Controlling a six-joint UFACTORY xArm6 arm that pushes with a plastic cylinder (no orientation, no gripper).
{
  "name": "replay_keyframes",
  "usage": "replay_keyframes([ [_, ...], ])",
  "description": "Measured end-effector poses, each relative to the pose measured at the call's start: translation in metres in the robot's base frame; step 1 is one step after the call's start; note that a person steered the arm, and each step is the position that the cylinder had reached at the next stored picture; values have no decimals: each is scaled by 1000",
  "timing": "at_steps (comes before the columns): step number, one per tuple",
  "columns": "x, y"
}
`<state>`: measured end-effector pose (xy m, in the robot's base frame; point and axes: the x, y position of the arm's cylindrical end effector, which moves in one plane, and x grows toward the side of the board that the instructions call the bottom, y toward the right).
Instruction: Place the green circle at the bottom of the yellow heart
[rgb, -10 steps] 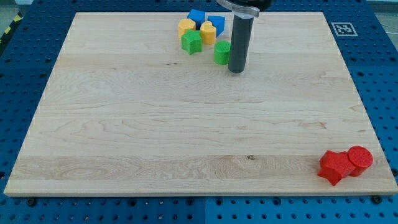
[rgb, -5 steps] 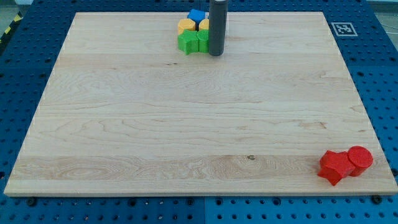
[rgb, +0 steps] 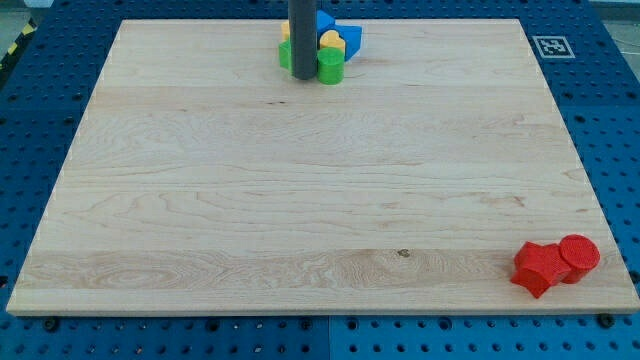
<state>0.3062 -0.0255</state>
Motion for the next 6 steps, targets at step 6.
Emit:
replay_keyframes([
  [6, 102, 17],
])
